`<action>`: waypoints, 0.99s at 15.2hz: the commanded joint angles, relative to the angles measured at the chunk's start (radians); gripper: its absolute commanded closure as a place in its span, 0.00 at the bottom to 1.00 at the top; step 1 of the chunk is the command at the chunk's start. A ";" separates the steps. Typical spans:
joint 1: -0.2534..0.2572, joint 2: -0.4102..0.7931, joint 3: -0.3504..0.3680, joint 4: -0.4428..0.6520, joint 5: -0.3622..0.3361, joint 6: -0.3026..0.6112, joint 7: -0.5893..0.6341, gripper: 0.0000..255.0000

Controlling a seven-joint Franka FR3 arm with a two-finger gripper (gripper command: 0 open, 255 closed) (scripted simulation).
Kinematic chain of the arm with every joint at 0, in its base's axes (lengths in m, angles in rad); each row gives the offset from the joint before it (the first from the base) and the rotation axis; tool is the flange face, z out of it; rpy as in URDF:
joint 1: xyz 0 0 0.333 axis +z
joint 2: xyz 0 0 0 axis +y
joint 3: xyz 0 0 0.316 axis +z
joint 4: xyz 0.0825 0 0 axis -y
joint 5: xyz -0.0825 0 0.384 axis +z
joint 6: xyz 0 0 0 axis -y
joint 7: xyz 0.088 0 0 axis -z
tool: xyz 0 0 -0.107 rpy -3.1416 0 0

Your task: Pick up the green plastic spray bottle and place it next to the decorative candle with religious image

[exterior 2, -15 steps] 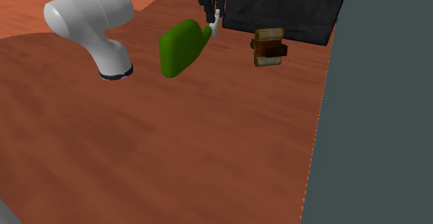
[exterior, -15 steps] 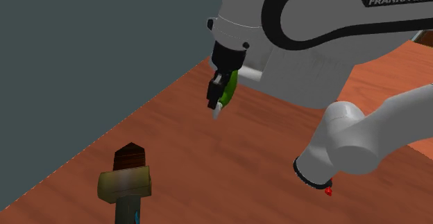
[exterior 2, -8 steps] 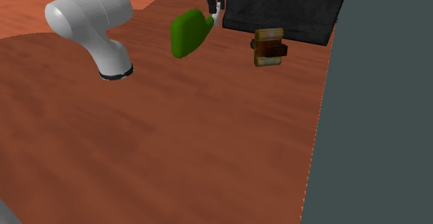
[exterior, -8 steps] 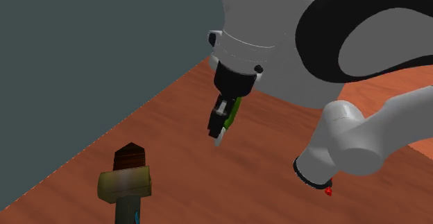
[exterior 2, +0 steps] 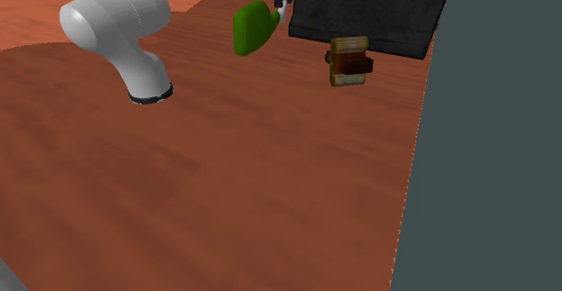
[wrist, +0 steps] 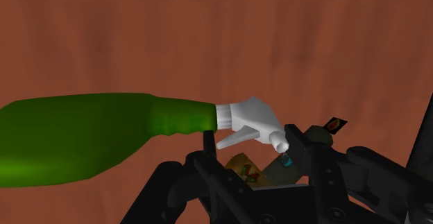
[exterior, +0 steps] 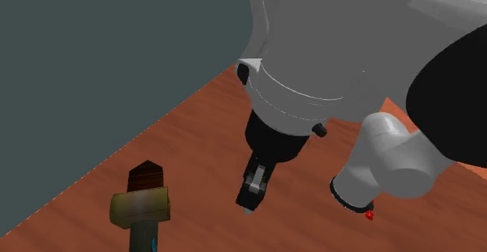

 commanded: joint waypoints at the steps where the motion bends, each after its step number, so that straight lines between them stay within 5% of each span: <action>1: 0.012 0.009 0.042 0.022 0.016 -0.005 0.051 1.00; 10: 0.002 0.134 0.276 0.192 0.032 -0.002 0.296 1.00; 15: 0.000 0.146 0.303 0.137 0.040 0.066 0.298 1.00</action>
